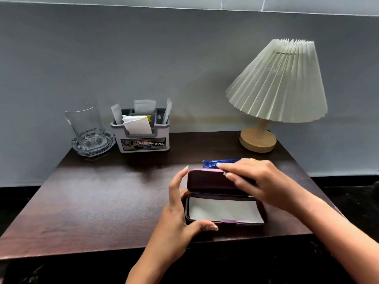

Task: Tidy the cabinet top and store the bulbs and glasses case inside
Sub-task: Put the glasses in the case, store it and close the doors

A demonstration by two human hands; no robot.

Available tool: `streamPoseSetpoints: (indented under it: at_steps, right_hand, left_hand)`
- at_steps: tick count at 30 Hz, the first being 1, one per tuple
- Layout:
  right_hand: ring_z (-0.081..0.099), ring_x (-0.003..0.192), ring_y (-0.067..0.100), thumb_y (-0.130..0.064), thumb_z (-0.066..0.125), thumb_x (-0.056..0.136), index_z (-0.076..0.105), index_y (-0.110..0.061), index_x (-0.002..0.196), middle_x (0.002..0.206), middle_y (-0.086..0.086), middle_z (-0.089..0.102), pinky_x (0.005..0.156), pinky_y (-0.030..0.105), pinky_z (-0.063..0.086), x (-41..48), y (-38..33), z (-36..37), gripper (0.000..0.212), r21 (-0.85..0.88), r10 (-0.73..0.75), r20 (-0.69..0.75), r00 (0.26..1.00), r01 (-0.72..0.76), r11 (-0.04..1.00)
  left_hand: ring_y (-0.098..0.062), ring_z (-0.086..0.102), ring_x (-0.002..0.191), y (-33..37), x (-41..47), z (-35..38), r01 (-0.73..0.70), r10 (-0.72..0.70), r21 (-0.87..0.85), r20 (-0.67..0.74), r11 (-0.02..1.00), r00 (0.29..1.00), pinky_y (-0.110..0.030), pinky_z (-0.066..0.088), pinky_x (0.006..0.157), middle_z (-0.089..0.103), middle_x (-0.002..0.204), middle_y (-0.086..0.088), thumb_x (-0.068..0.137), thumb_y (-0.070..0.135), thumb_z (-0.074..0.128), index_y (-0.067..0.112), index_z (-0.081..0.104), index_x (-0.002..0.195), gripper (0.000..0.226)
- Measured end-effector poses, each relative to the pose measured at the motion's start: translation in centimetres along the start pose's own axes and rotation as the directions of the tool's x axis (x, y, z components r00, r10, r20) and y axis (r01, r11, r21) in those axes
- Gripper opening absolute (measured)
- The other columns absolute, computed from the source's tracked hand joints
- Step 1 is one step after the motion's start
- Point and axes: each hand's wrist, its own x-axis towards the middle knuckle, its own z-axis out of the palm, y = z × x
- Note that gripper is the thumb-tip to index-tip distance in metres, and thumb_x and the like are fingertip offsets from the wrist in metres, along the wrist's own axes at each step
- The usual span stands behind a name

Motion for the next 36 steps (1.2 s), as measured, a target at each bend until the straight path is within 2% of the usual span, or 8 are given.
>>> streamPoseSetpoints:
  at_steps: [6, 10, 14, 18, 23, 28, 33, 36]
  right_hand:
    - [0.065, 0.089, 0.008, -0.025, 0.062, 0.078, 0.069, -0.011, 0.098, 0.094, 0.004, 0.070, 0.080, 0.009, 0.047, 2.6, 3.1, -0.3, 0.025, 0.464, 0.424, -0.092, 0.901, -0.338, 0.819]
    - [0.057, 0.097, 0.012, -0.010, 0.068, 0.079, 0.066, -0.011, 0.108, 0.106, 0.005, 0.067, 0.076, -0.004, 0.033, 3.3, 5.9, 0.4, 0.029, 0.132, 0.419, 0.126, 0.899, -0.434, 0.891]
    - [0.061, 0.088, 0.014, -0.005, 0.070, 0.075, 0.071, -0.007, 0.098, 0.099, 0.010, 0.072, 0.072, 0.007, 0.039, 3.8, 6.6, 0.9, 0.023, 0.052, 0.402, 0.191, 0.895, -0.419, 0.907]
    - [0.064, 0.077, 0.018, -0.003, 0.071, 0.074, 0.072, -0.003, 0.091, 0.088, 0.015, 0.073, 0.070, 0.007, 0.042, 5.0, 4.7, 0.3, 0.017, 0.115, 0.317, -0.113, 0.942, -0.304, 0.946]
    - [0.061, 0.070, 0.025, -0.008, 0.068, 0.078, 0.072, -0.007, 0.091, 0.080, 0.009, 0.072, 0.071, 0.032, 0.047, 5.2, -0.8, -1.2, 0.013, -0.036, 0.067, -0.452, 0.890, -0.093, 0.995]
    - [0.061, 0.065, 0.022, -0.011, 0.066, 0.072, 0.073, -0.009, 0.084, 0.074, 0.004, 0.072, 0.063, 0.032, 0.046, 0.1, -4.5, -1.9, 0.014, -0.002, 0.109, -0.288, 0.951, -0.115, 0.993]
    - [0.057, 0.063, 0.015, -0.018, 0.067, 0.070, 0.073, -0.018, 0.080, 0.069, -0.005, 0.070, 0.062, 0.026, 0.045, -3.1, -3.8, 0.4, 0.011, 0.072, 0.228, -0.100, 0.968, -0.222, 0.972]
    - [0.058, 0.065, 0.016, -0.021, 0.065, 0.071, 0.073, -0.020, 0.080, 0.069, -0.007, 0.070, 0.062, 0.028, 0.047, -3.5, -3.7, 1.1, 0.012, 0.099, 0.263, -0.050, 0.964, -0.257, 0.961]
  left_hand:
    - [0.018, 0.043, 0.114, -0.6, 0.2, 0.0, -0.015, 0.014, 0.048, 0.021, 0.999, 1.000, 0.002, 0.030, 0.093, 0.049, 0.124, 0.023, 0.056, 0.038, 0.084, 0.050, 0.027, 0.130, 0.095]
    - [0.010, 0.049, 0.116, -0.8, 0.2, -0.1, 0.026, -0.026, -0.011, -0.013, 1.000, 1.000, -0.002, 0.036, 0.093, 0.051, 0.127, 0.022, 0.054, 0.026, 0.088, 0.055, 0.032, 0.124, 0.095]
    - [0.012, 0.048, 0.116, -0.7, 0.2, -0.3, 0.032, -0.032, -0.023, -0.013, 0.999, 0.999, -0.004, 0.037, 0.096, 0.051, 0.128, 0.021, 0.056, 0.022, 0.087, 0.051, 0.032, 0.129, 0.096]
    - [0.018, 0.044, 0.115, -0.5, 0.2, -0.2, 0.036, -0.036, -0.017, -0.002, 0.999, 0.999, -0.002, 0.034, 0.096, 0.049, 0.127, 0.026, 0.055, 0.026, 0.087, 0.051, 0.032, 0.128, 0.095]
    - [0.030, 0.041, 0.104, 0.0, 0.0, -0.2, 0.031, -0.031, 0.002, -0.023, 1.000, 0.999, 0.008, 0.031, 0.081, 0.047, 0.112, 0.034, 0.054, 0.025, 0.088, 0.047, 0.034, 0.126, 0.093]
    - [0.019, 0.051, 0.103, -0.1, 0.1, -0.1, 0.011, -0.010, 0.009, -0.039, 1.000, 0.999, 0.005, 0.034, 0.082, 0.055, 0.111, 0.030, 0.055, 0.022, 0.087, 0.044, 0.036, 0.121, 0.086]
    - [0.001, 0.066, 0.094, -0.1, 0.2, -0.1, 0.041, -0.042, -0.084, -0.012, 0.996, 0.999, -0.012, 0.048, 0.085, 0.068, 0.103, 0.012, 0.051, 0.024, 0.088, 0.048, 0.030, 0.129, 0.101]
    - [0.000, 0.067, 0.091, 0.0, 0.2, -0.1, 0.039, -0.041, -0.114, -0.017, 0.993, 0.999, -0.011, 0.050, 0.081, 0.068, 0.100, 0.009, 0.054, 0.012, 0.088, 0.043, 0.026, 0.134, 0.106]
